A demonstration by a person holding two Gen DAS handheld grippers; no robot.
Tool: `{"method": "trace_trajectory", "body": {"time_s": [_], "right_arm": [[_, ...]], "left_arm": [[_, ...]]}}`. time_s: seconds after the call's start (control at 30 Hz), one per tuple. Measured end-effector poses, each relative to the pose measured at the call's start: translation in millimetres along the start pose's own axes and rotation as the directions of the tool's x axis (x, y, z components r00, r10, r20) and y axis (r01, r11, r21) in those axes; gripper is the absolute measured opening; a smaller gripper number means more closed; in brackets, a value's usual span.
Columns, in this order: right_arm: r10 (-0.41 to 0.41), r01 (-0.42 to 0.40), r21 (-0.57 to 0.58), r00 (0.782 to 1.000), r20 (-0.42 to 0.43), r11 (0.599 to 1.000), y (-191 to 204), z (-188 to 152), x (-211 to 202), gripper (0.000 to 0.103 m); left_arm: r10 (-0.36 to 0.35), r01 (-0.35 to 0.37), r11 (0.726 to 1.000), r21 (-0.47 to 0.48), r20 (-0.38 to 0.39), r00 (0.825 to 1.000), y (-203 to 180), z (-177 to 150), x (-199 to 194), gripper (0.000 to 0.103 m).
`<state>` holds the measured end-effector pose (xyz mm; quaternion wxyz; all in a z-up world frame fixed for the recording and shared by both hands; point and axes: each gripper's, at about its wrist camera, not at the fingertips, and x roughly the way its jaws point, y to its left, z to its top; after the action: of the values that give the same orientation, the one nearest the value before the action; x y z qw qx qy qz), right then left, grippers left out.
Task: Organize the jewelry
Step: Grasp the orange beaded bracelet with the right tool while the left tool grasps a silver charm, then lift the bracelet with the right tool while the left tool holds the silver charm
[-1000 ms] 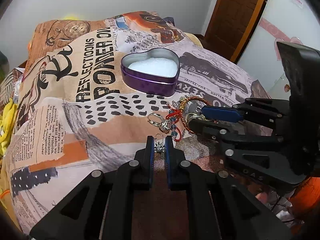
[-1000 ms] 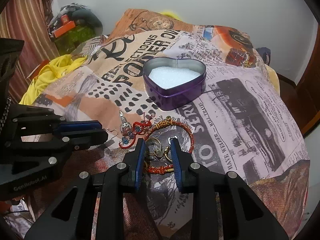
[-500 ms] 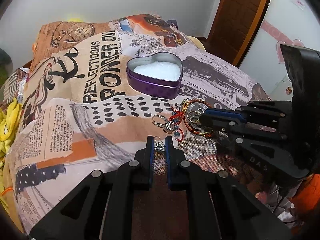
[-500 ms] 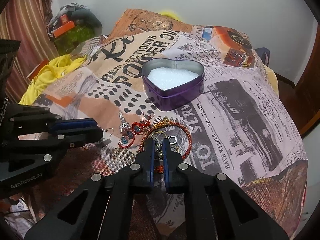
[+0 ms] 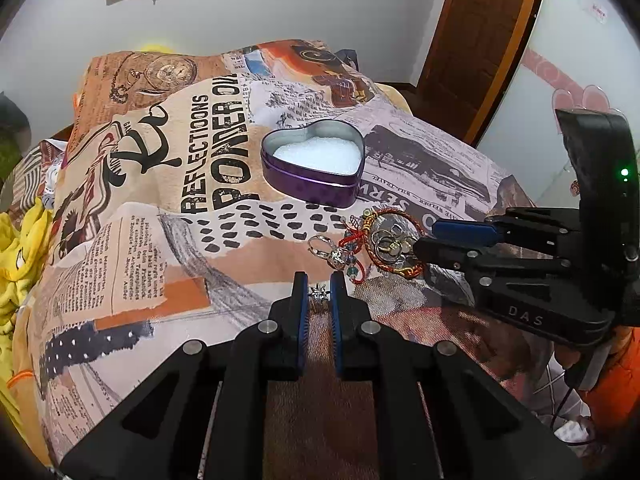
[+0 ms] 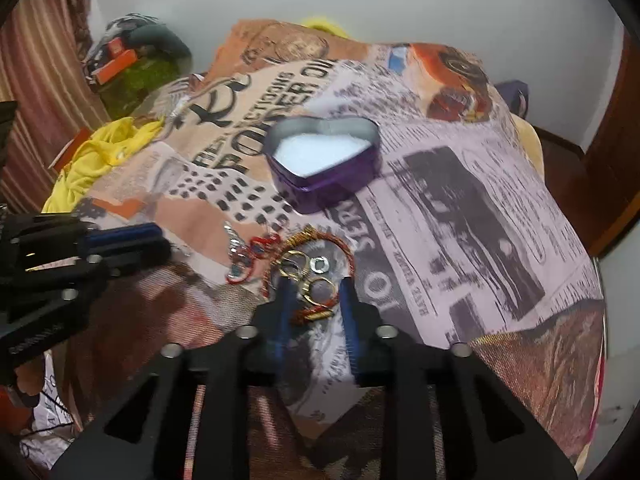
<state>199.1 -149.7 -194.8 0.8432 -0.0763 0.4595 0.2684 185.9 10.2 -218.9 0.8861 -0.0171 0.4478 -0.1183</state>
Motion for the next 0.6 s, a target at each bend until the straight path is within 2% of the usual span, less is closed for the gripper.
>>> {"method": "trace_trajectory", "body": {"time_s": [0.17, 0.3, 0.43, 0.6], "right_arm": [[-0.019, 0.02, -0.04, 0.999, 0.026, 0.999, 5.6, -1.1, -3.8, 0.023], [0.003, 0.0, -0.063, 0.999, 0.049, 0.998, 8.2, 1.4, -5.6, 0.023], [-0.012, 0.012, -0.082, 1.0, -0.001, 0.997, 8.4, -0.4, 9.7, 0.023], [-0.027, 0.026, -0.079, 1.0, -0.007, 0.997, 1.6, -4.4, 9.7, 0.023]], "left_arm": [[0.003, -0.003, 1.0, -0.003, -0.001, 1.0, 0.0, -0.8, -0.5, 0.009], [0.003, -0.003, 1.0, -0.004, -0.003, 1.0, 0.0, -1.5, -0.7, 0.009], [0.004, -0.004, 1.0, -0.003, -0.002, 1.0, -0.5, -1.9, -0.9, 0.009], [0.003, -0.003, 1.0, -0.007, -0.003, 1.0, -1.0, -2.4, -0.4, 0.009]]}}
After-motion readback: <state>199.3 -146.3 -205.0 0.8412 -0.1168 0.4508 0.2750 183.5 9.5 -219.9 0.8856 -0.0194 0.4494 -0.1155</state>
